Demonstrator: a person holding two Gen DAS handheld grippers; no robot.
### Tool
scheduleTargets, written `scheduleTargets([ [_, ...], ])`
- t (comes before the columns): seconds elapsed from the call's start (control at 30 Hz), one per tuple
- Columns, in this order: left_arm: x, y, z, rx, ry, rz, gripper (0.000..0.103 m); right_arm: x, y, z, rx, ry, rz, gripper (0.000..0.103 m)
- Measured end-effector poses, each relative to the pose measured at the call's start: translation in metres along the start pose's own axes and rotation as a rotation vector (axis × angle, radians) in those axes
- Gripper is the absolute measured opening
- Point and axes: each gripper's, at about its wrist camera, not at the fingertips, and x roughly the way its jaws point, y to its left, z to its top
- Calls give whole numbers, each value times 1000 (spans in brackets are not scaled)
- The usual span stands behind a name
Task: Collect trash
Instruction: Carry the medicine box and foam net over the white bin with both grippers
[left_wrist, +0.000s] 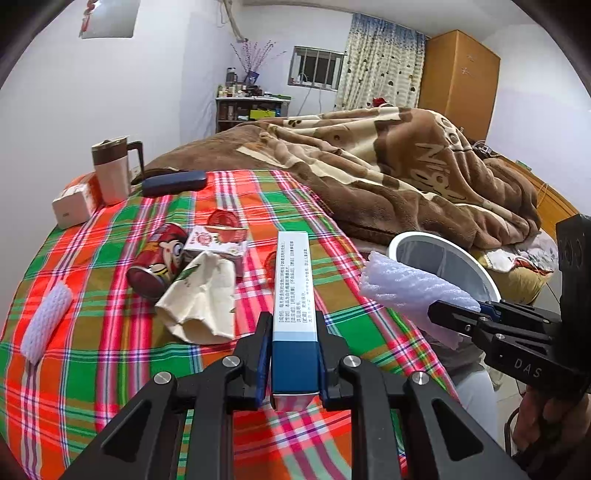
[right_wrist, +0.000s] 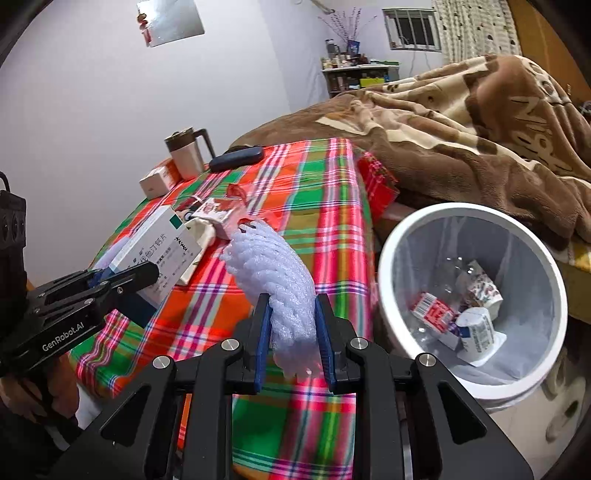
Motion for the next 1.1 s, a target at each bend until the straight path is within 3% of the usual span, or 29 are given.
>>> scheduleTargets([
  [0.5,36,-58,16,94,28,-121,21,-25,-60,-6,116,-36,-125,24],
  [1.1,90,-137,31,185,94,-301,21,-31,-114,-19,233,-9,-242,25],
])
